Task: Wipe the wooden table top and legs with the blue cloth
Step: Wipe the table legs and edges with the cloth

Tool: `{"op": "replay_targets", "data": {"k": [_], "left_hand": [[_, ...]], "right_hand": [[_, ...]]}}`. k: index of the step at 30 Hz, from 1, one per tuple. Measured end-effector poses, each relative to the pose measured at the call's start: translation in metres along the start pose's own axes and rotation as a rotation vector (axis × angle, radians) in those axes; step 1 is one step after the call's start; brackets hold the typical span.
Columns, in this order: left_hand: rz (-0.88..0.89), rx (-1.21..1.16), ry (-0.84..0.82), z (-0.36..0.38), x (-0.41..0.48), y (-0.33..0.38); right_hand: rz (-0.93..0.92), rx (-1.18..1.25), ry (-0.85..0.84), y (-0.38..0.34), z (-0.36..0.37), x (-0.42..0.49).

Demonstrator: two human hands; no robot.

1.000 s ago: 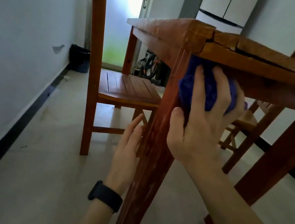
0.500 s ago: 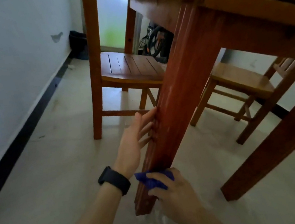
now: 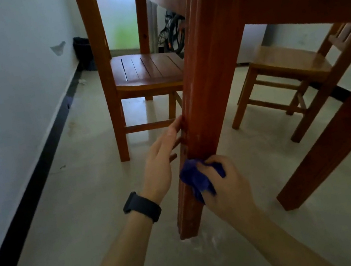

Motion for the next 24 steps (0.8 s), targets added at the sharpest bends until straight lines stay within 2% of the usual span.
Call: {"op": "replay_targets", "data": {"k": [2, 6, 8, 10, 13, 15, 16, 18, 22, 24], "left_hand": [[0.019, -0.003, 0.002, 0.001, 0.000, 0.003], [0.048, 0.004, 0.037, 0.006, -0.004, 0.006], [0.041, -0.006, 0.040, 0.008, -0.005, 0.005], [0.033, -0.019, 0.026, 0.013, -0.006, 0.002], [0.037, 0.022, 0.016, 0.023, -0.014, -0.004], [0.047, 0.066, -0.009, 0.028, -0.020, -0.011], [0.046, 0.092, -0.016, 0.028, -0.023, -0.015], [0.026, 0.130, -0.011, 0.025, -0.024, -0.024], [-0.007, 0.196, 0.051, 0.021, -0.027, -0.031], [-0.008, 0.225, 0.078, 0.022, -0.027, -0.031]], "right_hand": [[0.047, 0.021, 0.051, -0.005, -0.020, 0.014], [0.030, 0.092, 0.364, -0.019, -0.074, 0.060], [-0.008, 0.089, 0.396, -0.016, -0.065, 0.057], [-0.025, 0.059, 0.290, -0.008, -0.027, 0.026], [-0.051, -0.092, -0.053, 0.015, 0.058, -0.048], [0.084, 0.009, -0.219, 0.031, 0.084, -0.084], [0.167, 0.077, -0.216, 0.036, 0.082, -0.088], [0.216, 0.184, -0.081, 0.031, 0.058, -0.073], [0.159, 0.239, 0.399, 0.002, -0.019, -0.006], [0.176, 0.194, 0.477, -0.002, -0.018, 0.008]]}}
Point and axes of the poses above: each hand's wrist, its own x-axis towards the middle knuckle, its own z-axis out of the palm, y = z × x, the point moved 6 cm from there along x, towards the middle knuckle, and after that the axes turned 2 degrees about z, right-handed, at the moved point
